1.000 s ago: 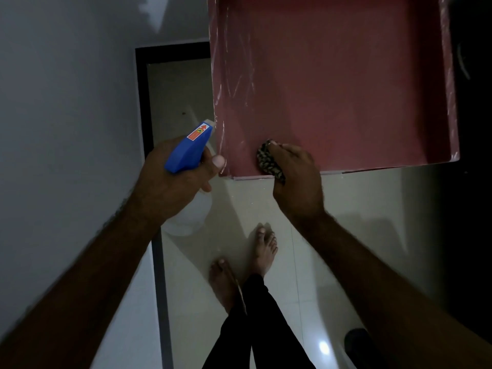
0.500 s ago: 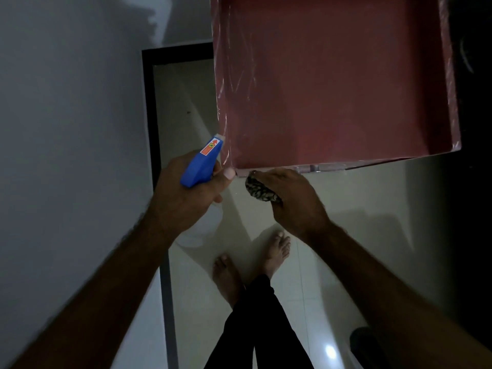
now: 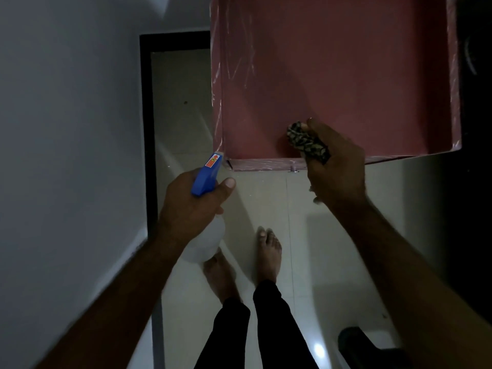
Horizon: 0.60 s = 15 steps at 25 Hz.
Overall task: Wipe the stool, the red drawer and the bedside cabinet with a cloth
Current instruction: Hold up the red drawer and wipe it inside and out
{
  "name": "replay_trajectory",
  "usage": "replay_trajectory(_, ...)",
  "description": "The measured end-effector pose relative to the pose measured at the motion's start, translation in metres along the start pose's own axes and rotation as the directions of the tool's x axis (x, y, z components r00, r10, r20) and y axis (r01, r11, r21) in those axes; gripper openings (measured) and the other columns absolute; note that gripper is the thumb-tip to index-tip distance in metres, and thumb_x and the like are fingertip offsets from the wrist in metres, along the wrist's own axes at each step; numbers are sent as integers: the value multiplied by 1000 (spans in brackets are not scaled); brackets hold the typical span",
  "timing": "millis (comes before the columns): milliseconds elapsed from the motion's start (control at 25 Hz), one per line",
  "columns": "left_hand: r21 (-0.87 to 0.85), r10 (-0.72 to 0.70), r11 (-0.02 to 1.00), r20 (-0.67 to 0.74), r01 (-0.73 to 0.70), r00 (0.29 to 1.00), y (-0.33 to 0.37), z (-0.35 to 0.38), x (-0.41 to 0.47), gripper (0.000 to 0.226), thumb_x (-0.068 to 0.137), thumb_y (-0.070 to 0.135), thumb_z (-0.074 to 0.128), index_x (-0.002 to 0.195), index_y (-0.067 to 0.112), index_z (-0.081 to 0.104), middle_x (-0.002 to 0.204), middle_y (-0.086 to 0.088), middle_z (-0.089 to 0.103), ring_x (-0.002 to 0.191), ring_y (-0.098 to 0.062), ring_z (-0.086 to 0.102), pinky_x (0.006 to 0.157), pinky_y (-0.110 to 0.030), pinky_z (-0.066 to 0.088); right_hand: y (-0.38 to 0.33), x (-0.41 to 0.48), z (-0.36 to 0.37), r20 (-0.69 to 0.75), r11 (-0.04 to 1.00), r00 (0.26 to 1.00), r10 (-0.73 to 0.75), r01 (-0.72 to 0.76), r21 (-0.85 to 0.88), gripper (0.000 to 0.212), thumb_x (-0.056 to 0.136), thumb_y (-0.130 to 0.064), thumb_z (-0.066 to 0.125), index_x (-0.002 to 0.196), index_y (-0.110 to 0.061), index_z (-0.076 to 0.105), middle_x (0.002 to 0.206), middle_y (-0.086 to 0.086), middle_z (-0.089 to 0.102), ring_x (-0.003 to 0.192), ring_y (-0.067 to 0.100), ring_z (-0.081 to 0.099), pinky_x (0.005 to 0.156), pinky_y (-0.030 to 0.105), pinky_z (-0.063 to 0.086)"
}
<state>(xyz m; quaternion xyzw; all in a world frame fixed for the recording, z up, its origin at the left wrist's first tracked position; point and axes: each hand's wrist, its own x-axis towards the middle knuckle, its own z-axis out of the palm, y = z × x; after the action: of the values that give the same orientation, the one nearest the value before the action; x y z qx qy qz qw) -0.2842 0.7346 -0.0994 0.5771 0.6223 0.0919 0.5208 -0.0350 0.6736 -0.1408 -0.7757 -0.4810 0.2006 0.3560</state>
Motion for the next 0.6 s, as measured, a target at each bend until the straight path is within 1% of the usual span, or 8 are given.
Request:
replay_trajectory(80,6,4,1000,-15,-4,1000,4,-5,4,39,91,36,70,93,-2,59,83,-26,68,56,-3,65,51,-6,45,-2,6,1,-9,1000,1000,-2,3,19,60,85,10,66,140,-13,64,116,-7,64,83,28,72,71,52,63)
replay_trajectory(200,24,18,1000,-30,-17,999,16,-15,11,43,87,44,68,95,3,61,82,-19,70,62,-3,67,51,-8,46,-9,12,5,14,999,1000,25,-26,40,66,82,12,64,142,-15,63,118,-11,60,86,31,73,73,54,63)
replay_trajectory(280,45,43,998,-25,-41,999,26,-22,19,46,86,48,66,95,3,61,83,-17,70,62,-3,67,51,-8,45,-12,17,7,32,998,999,22,-24,53,67,81,12,63,142,-15,63,117,-11,58,86,32,73,72,54,63)
replay_trajectory(400,81,71,994,-34,-68,997,39,-27,33,40,91,40,67,95,1,61,83,-21,69,58,-1,65,50,-5,44,-17,23,9,50,998,999,13,-16,62,67,81,12,62,143,-13,62,117,-10,56,84,34,72,69,57,62)
replay_trajectory(480,104,84,991,-43,-80,996,46,-30,42,40,92,39,68,95,-1,61,83,-24,69,57,0,64,49,-6,44,-20,28,10,46,999,999,0,-2,52,64,81,6,60,143,-12,62,116,-8,56,84,35,71,67,57,62)
replay_trajectory(520,111,89,990,-44,-83,995,49,-31,46,40,92,39,68,94,0,62,82,-23,69,57,-1,65,49,-7,45,-22,30,11,40,999,999,-7,5,52,62,81,2,59,141,-11,63,114,-8,57,83,34,71,67,56,62)
replay_trajectory(600,132,94,987,-35,-89,995,55,-35,53,39,92,42,67,94,3,62,79,-15,69,57,-3,66,55,-15,47,-24,33,11,27,998,999,-36,35,47,59,81,1,62,139,-9,65,111,-5,61,83,32,70,68,53,63)
